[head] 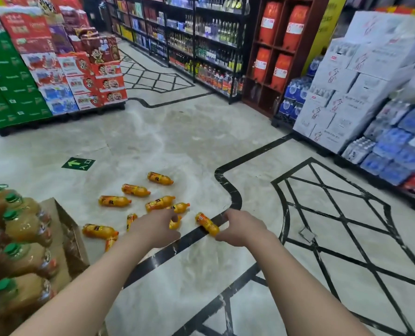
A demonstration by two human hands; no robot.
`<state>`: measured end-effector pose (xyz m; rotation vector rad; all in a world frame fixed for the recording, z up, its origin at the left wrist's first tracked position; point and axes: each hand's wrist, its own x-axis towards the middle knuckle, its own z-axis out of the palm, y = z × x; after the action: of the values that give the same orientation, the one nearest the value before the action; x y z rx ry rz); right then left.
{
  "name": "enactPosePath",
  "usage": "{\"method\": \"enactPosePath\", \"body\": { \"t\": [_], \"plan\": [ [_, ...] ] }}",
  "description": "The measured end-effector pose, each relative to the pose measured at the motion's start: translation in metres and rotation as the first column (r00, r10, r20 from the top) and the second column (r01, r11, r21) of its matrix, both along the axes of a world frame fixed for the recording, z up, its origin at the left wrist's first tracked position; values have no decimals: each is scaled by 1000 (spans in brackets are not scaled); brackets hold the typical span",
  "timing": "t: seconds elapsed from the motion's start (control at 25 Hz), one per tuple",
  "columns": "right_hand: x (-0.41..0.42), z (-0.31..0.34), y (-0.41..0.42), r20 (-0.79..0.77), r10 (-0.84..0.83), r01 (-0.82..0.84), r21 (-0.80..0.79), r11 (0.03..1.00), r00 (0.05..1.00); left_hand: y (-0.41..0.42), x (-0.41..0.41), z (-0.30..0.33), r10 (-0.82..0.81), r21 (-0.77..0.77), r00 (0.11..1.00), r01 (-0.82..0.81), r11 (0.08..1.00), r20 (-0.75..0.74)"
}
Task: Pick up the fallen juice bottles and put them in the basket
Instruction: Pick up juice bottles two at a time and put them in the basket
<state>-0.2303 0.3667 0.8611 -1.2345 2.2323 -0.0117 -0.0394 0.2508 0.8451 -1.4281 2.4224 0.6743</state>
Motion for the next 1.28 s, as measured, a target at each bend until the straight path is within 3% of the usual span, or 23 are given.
{"method": "enactPosePath", "body": {
  "t": [0.44, 0.76, 0.96, 1.28],
  "plan": [
    [-168, -103, -283, 111, 65, -75, 90, 993, 992, -248, -157, -99, 106, 62, 993, -109, 992, 50],
    [-278, -250, -467, 169, 114, -147, 200, 969, 979, -413, -286, -242, 202, 181, 971, -224, 958, 131],
    [-300, -383, -523, 225, 60, -120, 267, 956, 973, -477, -317, -384, 194, 257, 964, -237, 937, 184],
    [-294, -682, -551, 266, -85, -21, 373, 928, 960, -490, -292, -689, 162, 259, 956, -226, 939, 245]
  ]
}}
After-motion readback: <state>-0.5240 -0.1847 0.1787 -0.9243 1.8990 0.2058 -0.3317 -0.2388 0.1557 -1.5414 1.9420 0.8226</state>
